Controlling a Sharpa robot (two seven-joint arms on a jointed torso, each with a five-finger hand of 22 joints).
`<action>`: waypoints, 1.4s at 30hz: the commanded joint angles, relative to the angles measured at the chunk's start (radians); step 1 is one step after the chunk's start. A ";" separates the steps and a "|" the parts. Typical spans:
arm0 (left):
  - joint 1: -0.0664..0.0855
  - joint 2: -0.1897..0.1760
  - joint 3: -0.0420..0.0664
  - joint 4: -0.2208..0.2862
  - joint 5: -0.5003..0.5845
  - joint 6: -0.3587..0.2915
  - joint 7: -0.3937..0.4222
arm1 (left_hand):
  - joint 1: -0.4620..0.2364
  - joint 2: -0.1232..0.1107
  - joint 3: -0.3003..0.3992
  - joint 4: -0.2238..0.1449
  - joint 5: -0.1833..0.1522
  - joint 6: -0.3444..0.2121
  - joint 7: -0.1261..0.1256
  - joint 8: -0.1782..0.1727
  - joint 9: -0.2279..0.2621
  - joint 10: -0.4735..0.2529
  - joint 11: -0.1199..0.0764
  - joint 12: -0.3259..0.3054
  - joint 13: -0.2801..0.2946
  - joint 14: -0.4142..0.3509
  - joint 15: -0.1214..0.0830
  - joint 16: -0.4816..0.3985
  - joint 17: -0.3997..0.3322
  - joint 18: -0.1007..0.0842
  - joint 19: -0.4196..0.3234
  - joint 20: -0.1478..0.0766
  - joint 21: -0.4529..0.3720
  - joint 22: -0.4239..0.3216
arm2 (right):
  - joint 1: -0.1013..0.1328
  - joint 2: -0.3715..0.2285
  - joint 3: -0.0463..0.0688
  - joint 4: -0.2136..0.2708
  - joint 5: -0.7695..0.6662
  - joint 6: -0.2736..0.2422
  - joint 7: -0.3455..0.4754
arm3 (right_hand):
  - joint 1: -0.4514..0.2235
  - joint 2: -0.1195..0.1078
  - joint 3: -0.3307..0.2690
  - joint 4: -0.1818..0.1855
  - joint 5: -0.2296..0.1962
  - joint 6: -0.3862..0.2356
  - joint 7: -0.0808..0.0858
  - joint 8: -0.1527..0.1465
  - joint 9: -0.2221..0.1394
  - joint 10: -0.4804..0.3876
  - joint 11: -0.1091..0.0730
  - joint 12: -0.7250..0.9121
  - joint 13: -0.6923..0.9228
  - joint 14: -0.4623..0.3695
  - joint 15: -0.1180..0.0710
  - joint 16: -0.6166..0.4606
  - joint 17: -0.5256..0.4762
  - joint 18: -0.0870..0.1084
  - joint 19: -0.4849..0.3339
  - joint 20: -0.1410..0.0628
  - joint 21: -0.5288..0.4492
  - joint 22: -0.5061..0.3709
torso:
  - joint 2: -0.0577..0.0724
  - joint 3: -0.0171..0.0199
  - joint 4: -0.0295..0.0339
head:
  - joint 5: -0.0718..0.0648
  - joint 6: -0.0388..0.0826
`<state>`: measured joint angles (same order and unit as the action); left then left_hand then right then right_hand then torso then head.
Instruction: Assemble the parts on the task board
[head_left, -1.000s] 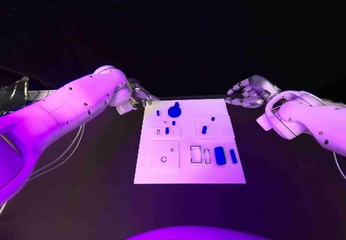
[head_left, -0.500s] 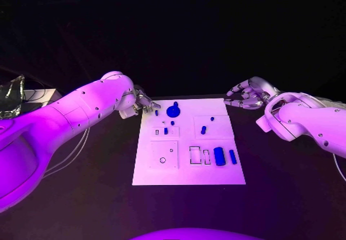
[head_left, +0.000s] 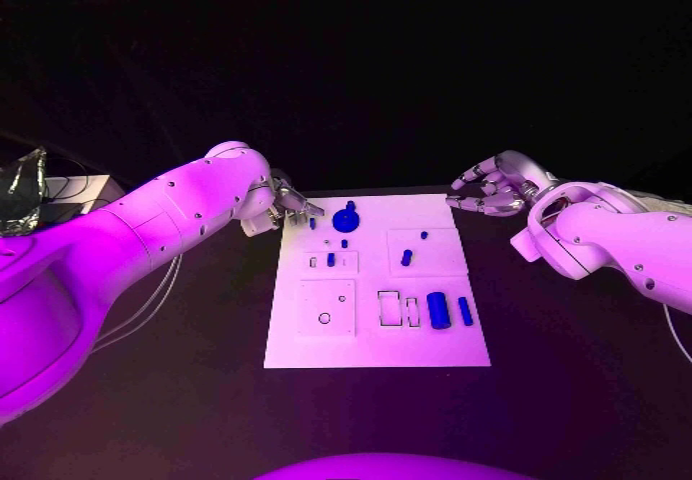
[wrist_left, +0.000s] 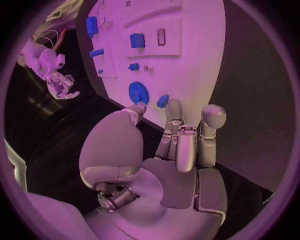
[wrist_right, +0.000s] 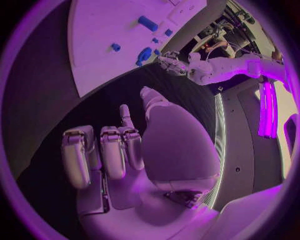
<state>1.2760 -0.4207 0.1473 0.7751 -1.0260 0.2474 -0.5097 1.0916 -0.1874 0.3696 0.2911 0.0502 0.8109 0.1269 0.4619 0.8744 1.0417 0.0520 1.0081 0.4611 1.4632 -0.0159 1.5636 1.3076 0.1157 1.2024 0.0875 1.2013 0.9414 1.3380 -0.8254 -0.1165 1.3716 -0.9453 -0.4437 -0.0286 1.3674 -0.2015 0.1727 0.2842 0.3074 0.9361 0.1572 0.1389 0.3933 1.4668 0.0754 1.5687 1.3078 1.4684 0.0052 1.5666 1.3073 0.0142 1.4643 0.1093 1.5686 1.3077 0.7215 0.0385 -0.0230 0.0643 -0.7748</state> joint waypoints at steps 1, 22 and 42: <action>0.003 0.004 0.000 -0.003 0.004 0.027 0.010 | 0.018 0.012 -0.005 -0.001 0.001 -0.004 -0.003 0.005 -0.004 -0.006 -0.002 0.006 -0.002 0.095 0.006 -0.004 0.238 0.016 0.000 0.003 -0.002 0.004 | 0.000 0.001 0.001 0.001 -0.009 0.001 0.011 | -0.007 0.002 -0.003 0.003 -0.002 -0.004 0.001 0.005 0.001 0.100 0.001 -0.002 0.259 0.100 -0.002 0.002 0.255 -0.014 0.107 -0.003 0.002 0.263 | 0.000 0.0010 0.0012 | -0.001 -0.001; 0.002 0.020 -0.006 -0.023 0.004 0.043 0.008 | 0.040 0.021 -0.004 -0.001 0.001 0.001 -0.005 0.012 -0.009 -0.007 -0.004 0.009 -0.003 0.094 0.004 -0.004 0.238 0.014 0.007 0.002 0.005 0.016 | 0.000 0.001 0.001 0.002 -0.011 0.002 0.010 | -0.009 0.002 -0.003 0.003 -0.001 -0.005 0.001 0.006 0.002 0.101 0.000 -0.001 0.260 0.101 -0.002 0.002 0.256 -0.014 0.107 -0.003 0.002 0.263 | 0.001 0.0002 -0.0004 | -0.005 -0.005; 0.002 0.026 -0.011 -0.028 0.012 0.043 0.012 | 0.173 0.077 0.115 -0.006 0.001 0.006 -0.016 0.056 -0.031 -0.010 -0.015 0.013 -0.018 0.094 -0.005 -0.004 0.238 0.010 0.016 -0.006 0.020 0.039 | 0.000 0.004 0.001 0.001 -0.011 0.002 0.010 | -0.009 0.003 -0.003 0.003 0.000 -0.004 0.001 0.007 0.003 0.102 0.000 0.000 0.261 0.100 -0.002 0.002 0.256 -0.014 0.107 -0.003 0.002 0.263 | 0.001 0.0009 0.0004 | -0.007 -0.013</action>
<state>1.2761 -0.3974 0.1365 0.7480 -1.0237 0.2806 -0.5097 1.2567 -0.1109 0.4782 0.2855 0.0502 0.8183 0.1197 0.5113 0.8447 1.0325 0.0427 1.0173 0.4440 1.4632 -0.0159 1.5636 1.3074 0.1157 1.2133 0.0842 1.2169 0.9788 1.3381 -0.8227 -0.1161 1.3720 -0.9471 -0.4436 -0.0284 1.3674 -0.2015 0.1727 0.2842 0.3074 0.9361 0.1571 0.1429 0.3951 1.4668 0.0754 1.5687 1.3074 1.4684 0.0052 1.5665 1.3073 0.0142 1.4643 0.1093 1.5686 1.3073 0.7217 0.0392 -0.0228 0.0581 -0.7865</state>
